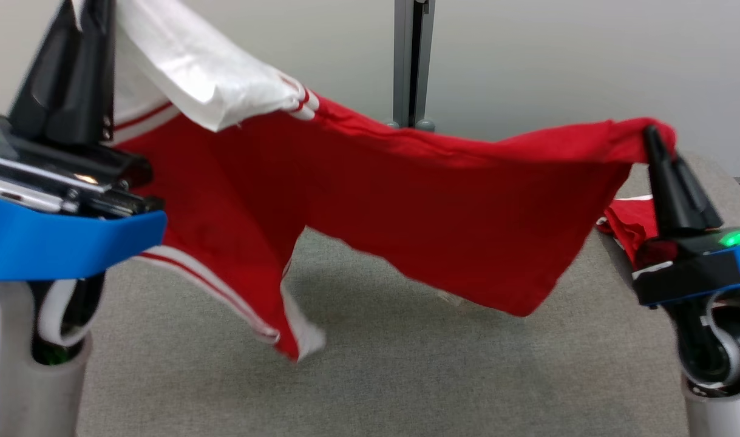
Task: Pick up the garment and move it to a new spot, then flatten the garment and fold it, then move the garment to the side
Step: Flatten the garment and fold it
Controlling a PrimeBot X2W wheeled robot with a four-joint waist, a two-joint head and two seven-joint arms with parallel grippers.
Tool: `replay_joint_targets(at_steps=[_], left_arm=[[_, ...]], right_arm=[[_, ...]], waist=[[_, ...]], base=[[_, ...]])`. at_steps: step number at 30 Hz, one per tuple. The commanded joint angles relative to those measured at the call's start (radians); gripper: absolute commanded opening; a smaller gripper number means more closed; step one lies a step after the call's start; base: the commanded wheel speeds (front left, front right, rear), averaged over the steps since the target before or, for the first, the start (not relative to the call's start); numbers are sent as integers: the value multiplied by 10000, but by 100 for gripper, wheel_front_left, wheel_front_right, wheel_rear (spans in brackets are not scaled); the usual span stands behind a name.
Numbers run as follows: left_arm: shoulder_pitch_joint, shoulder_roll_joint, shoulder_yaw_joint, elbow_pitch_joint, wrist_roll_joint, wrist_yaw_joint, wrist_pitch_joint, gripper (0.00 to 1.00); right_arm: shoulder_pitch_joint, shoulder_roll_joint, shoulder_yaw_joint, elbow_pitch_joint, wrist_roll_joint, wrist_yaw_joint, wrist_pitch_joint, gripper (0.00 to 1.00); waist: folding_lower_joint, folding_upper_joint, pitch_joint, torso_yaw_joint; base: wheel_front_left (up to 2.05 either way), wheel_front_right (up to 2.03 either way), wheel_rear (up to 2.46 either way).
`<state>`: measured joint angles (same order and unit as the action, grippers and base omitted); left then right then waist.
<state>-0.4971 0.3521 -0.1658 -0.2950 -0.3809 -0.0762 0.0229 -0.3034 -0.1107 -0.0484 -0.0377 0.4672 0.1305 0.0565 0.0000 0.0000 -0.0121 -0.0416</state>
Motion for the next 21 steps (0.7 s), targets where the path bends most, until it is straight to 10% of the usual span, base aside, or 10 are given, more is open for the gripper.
replay_joint_targets(at_steps=[1, 12, 21], left_arm=[[-739, 190, 104, -358, -147, -97, 347, 0], [-3317, 809, -472, -268, -586, -401, 1671, 0], [-4925, 969, -1087, 1695, -747, -502, 1889, 0]], right_arm=[[80, -88, -337, -1022, -126, 3, 517, 0], [-486, -24, -1367, -4550, -546, 3, 2784, 0], [-2557, -236, -964, -2908, -991, 3, 3221, 0]], waist=[[0, 0, -3, -44], [0, 0, 672, -321], [0, 0, 2511, -489]], base=[[0, 0, 0], [0, 0, 0], [0, 0, 0]])
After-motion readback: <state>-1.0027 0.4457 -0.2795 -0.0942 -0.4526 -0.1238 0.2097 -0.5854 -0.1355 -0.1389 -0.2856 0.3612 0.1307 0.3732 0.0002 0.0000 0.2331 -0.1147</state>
